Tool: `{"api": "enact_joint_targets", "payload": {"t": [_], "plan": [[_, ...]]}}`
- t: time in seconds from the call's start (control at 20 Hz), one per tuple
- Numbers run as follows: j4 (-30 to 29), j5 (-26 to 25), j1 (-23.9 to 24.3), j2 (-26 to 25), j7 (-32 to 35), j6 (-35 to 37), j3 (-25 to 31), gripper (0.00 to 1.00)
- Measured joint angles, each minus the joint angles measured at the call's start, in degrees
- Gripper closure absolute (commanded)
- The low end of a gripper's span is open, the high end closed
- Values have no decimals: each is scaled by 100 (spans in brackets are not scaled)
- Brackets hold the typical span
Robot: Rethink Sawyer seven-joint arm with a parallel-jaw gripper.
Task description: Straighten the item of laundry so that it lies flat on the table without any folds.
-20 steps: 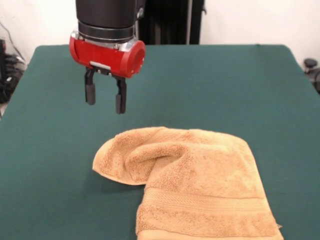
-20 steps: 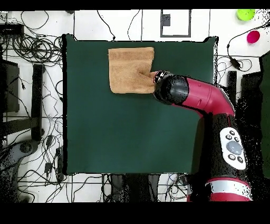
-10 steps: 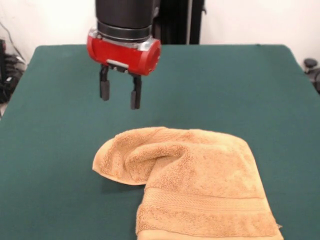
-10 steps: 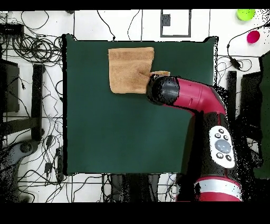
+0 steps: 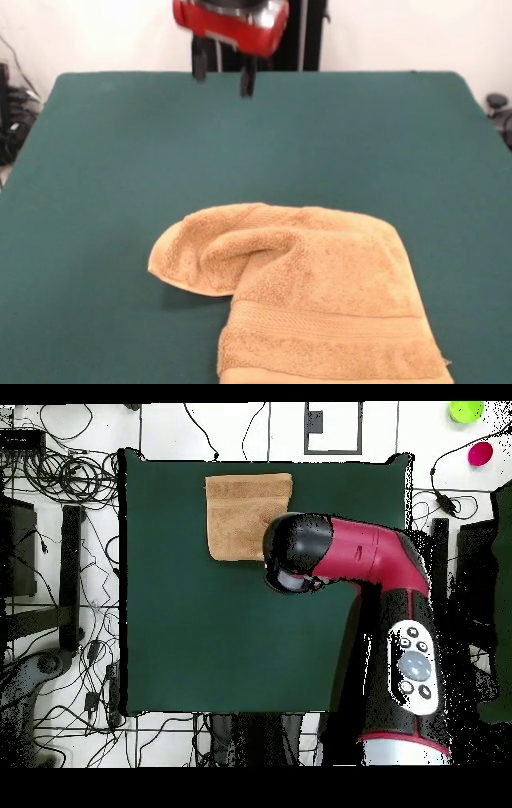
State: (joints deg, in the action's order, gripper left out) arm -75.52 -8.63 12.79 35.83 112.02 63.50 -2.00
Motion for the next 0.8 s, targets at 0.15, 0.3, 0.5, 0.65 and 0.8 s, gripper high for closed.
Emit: {"api": "enact_joint_targets", "payload": {"t": [0.15, 0.3, 0.5, 0.65, 0.8], "plan": [[6, -99, 64, 225, 0, 335, -3, 0], [8, -172, 140, 431, 0, 328, -3, 0], [23, -251, 215, 566, 0, 216, -2, 0], [36, -266, 327, 590, 0, -58, 0, 0], [36, -271, 477, 559, 0, -520, 13, 0]]}}
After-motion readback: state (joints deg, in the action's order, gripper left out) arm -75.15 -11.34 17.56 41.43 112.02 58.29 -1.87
